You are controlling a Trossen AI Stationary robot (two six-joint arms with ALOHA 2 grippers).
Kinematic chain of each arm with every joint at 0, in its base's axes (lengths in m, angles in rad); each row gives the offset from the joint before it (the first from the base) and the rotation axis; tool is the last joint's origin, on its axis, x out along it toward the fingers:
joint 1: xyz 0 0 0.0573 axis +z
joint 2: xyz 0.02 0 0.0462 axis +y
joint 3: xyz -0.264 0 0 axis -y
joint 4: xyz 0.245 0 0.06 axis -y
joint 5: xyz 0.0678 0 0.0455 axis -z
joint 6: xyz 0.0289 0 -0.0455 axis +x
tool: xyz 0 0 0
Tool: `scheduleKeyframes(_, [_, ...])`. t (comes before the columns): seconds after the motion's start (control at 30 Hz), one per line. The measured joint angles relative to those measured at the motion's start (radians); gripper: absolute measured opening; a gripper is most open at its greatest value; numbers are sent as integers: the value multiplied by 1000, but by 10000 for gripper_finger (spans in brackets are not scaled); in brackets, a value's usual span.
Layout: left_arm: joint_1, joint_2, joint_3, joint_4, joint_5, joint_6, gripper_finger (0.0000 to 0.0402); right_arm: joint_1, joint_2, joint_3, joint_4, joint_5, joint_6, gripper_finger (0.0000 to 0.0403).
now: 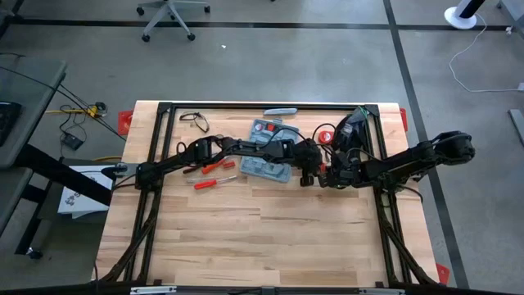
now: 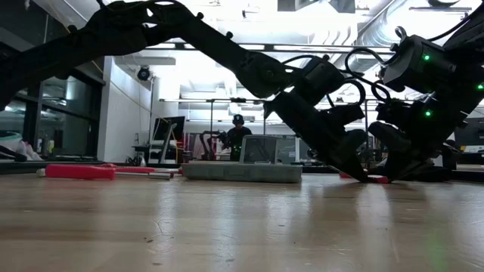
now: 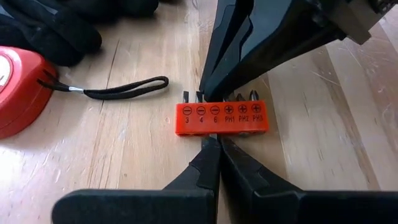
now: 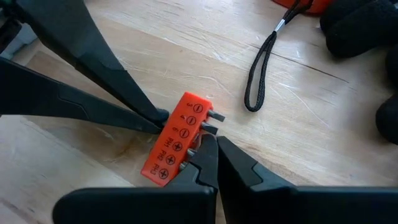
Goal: Prefit tool cases
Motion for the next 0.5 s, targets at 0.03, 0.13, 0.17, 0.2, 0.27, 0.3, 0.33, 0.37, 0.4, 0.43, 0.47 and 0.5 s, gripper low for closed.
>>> scheduleKeyframes(0.03, [0, 0, 0, 0, -1, 0, 7, 0, 0, 0, 0, 0, 0, 0])
scheduleKeyframes(0.13, [0, 0, 0, -2, -6, 0, 7, 0, 0, 0, -1, 0, 0, 0])
scheduleKeyframes(0.17, [0, 0, 0, -2, -7, 0, 7, 0, 0, 0, -2, 0, 0, 0])
scheduleKeyframes(0.2, [1, 0, 0, -4, -7, 0, 7, 0, 0, 0, -2, 0, 0, 0])
scheduleKeyframes(0.27, [1, -2, 0, -5, -4, 0, 7, 0, 0, 1, -3, 0, 0, 0])
scheduleKeyframes(0.3, [1, -6, -1, -6, -1, 1, 7, 0, 0, 1, -3, 0, 0, 0])
scheduleKeyframes(0.33, [1, -8, -2, -12, 4, 4, 7, 0, 0, 1, -3, 0, 0, 0])
scheduleKeyframes(0.37, [1, -9, -2, -14, 11, 10, 7, 0, 0, 1, -3, 0, 0, 0])
scheduleKeyframes(0.4, [1, -16, -3, -18, 17, 17, 7, 0, 0, 1, -3, 0, 0, 0])
scheduleKeyframes(0.43, [1, -18, -3, -28, 18, 19, 8, 0, 0, 1, -3, 0, 0, 0])
scheduleKeyframes(0.47, [1, -19, -3, -32, 19, 21, 9, 0, 0, 1, -3, 0, 0, 0])
scheduleKeyframes(0.5, [1, -21, -3, -32, 20, 21, 12, 0, 0, 1, -4, 0, 0, 0])
